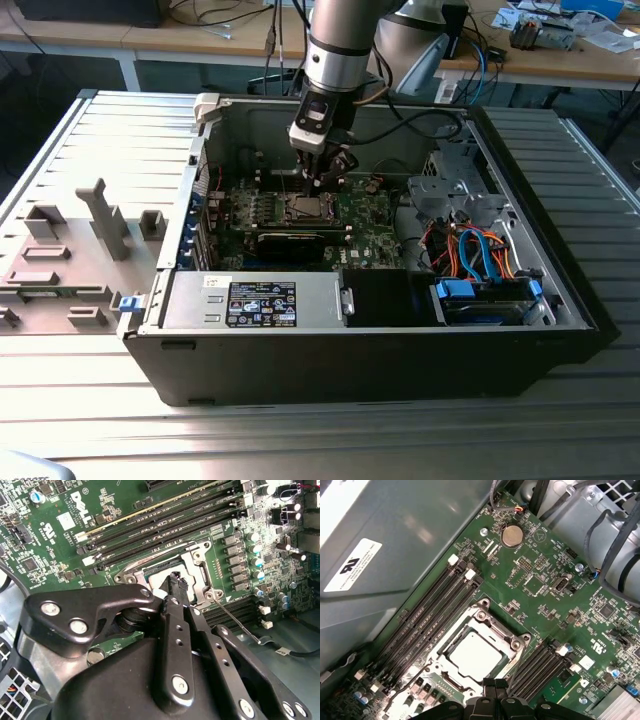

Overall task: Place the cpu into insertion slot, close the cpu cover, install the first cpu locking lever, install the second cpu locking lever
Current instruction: 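Install the first cpu locking lever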

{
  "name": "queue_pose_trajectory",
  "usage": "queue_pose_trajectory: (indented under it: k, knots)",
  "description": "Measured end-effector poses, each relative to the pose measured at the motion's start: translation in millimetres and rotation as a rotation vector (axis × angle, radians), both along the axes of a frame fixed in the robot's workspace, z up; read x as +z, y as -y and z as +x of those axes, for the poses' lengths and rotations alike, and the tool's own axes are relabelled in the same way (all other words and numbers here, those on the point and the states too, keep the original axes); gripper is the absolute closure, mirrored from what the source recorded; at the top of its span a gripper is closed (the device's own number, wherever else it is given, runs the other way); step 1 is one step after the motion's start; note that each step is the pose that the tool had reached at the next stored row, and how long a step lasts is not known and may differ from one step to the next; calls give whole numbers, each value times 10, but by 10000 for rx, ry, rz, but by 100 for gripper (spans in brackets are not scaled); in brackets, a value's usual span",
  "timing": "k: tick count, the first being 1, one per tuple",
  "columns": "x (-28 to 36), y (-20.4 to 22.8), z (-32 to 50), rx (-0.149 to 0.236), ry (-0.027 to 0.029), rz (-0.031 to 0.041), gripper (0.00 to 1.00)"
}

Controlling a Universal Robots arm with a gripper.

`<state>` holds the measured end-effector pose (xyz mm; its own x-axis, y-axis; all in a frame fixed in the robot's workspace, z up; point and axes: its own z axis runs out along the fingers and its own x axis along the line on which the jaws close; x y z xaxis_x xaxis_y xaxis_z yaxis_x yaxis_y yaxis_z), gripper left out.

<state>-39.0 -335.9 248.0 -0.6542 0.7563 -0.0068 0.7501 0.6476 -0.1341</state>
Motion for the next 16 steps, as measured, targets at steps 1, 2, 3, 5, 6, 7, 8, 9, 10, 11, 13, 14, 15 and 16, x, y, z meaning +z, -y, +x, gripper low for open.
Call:
queue_pose_trajectory:
  k: [1, 2, 3, 5, 6, 7, 8, 9, 10, 11, 13, 14, 15, 16]
  knots:
    - [0, 0, 0, 30, 0, 0, 89]
    - [0, 0, 0, 80, 0, 0, 89]
    - [0, 0, 0, 109, 0, 0, 89]
    - [0, 0, 0, 208, 0, 0, 89]
    - [0, 0, 0, 243, 0, 0, 89]
    - [0, 0, 0, 291, 0, 0, 89]
    - [0, 0, 0, 326, 0, 0, 89]
    - [0, 0, 0, 358, 0, 0, 89]
    - [0, 0, 0, 407, 0, 0, 89]
    - [0, 0, 0, 433, 0, -1, 89]
    - [0, 0, 0, 498, 0, 0, 89]
    - [0, 0, 0, 529, 0, 0, 89]
    - [0, 0, 0, 571, 1, 0, 89]
    - [0, 0, 0, 599, 0, 0, 89]
